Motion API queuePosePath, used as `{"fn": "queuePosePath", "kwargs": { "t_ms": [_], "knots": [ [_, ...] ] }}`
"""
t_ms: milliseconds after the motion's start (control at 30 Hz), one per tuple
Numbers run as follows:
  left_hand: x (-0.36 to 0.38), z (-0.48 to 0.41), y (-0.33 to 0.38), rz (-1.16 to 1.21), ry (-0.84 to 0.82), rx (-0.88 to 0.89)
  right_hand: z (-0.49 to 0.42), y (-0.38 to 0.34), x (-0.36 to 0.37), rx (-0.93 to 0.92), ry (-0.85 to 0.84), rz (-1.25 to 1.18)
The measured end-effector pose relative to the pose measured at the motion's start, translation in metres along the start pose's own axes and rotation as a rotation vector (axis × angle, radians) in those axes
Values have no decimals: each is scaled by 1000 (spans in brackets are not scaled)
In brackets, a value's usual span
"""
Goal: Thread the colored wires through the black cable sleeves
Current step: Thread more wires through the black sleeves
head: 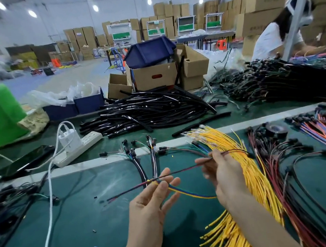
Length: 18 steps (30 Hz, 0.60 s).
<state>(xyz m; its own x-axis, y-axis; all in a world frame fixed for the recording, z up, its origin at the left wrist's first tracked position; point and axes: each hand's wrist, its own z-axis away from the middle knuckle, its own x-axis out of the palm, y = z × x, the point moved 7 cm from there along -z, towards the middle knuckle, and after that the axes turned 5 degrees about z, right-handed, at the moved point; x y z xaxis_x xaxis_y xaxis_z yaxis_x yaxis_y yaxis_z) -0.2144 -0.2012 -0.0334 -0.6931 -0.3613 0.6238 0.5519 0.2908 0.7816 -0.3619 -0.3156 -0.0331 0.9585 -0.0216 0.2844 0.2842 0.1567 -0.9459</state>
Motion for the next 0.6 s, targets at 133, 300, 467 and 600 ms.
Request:
{"fn": "queuePosePath", "kwargs": {
  "t_ms": [133,300,467,600],
  "knots": [
    [-5,-5,1,30,40,23,-10,-1,-10,-21,65,-79],
    [-13,-8,-1,90,77,49,-12,2,-18,17,133,-139],
    [-13,-7,-2,29,30,83,-12,2,-21,-8,144,23],
    [-15,-9,-2,-18,70,122,-15,3,-22,-13,112,181]
  ]
}}
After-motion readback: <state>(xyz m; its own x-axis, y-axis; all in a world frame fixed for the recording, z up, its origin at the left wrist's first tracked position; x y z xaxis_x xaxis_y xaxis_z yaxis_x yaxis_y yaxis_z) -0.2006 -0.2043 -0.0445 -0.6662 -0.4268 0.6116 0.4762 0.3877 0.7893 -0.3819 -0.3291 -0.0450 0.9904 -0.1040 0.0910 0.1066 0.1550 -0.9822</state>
